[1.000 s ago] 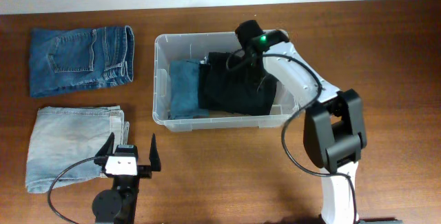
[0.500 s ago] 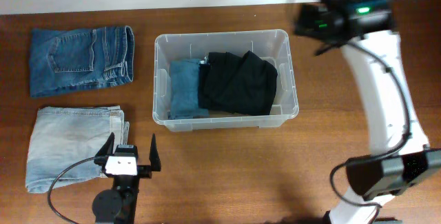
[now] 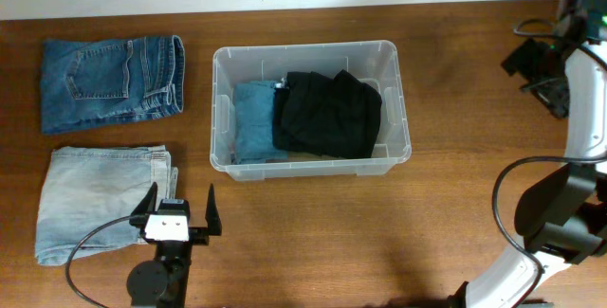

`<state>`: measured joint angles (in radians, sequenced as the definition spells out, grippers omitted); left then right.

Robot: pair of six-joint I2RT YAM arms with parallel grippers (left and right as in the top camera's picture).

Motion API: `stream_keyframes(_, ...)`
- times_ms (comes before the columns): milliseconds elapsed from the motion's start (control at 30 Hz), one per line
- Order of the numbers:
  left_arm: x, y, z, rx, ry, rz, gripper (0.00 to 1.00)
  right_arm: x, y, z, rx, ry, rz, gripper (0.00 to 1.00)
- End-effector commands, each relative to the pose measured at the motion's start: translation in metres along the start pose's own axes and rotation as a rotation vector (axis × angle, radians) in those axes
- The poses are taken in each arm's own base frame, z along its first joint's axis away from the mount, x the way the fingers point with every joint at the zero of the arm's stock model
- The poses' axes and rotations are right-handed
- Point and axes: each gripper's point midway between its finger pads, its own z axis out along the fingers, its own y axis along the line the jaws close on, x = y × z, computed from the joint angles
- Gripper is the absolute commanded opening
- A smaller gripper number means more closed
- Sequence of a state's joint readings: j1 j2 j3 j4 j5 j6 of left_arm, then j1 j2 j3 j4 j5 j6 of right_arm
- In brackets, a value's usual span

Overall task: Pack container
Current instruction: 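Open right gripper and retract it to the right edge, then reach left gripper to the folded light-blue jeans and grasp their edge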

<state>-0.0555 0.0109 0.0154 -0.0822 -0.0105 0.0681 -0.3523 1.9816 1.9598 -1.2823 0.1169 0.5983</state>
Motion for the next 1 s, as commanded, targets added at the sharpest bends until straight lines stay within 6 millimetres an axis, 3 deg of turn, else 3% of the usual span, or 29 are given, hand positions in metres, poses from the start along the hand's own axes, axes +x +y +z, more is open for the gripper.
stream_keyframes(0,0.002,0.0,0.0,0.001,0.001,0.013,0.99,0.004,-0.004,0.011,-0.002,0.036,0.025,0.98)
stream_keyframes(300,0.002,0.0,0.0,0.001,-0.001,0.012,0.99,0.009,-0.017,0.038,0.058,0.03,0.026,0.98)
stream_keyframes(467,-0.011,0.001,0.0,-0.003,-0.054,0.012,0.99,0.014,-0.02,0.043,0.068,0.045,0.024,0.99)
stream_keyframes(533,-0.024,0.002,-0.001,-0.007,-0.103,0.012,1.0,0.014,-0.02,0.043,0.068,0.045,0.024,0.98)
stream_keyframes(700,-0.079,0.006,-0.014,-0.026,-0.335,0.022,0.99,0.014,-0.02,0.043,0.068,0.045,0.024,0.98)
stream_keyframes(833,-0.125,0.009,-0.034,-0.084,-0.522,0.179,0.99,0.014,-0.02,0.043,0.068,0.045,0.024,0.98)
stream_keyframes(967,-0.15,0.011,-0.04,-0.106,-0.504,0.258,0.99,0.014,-0.02,0.043,0.068,0.045,0.024,0.99)
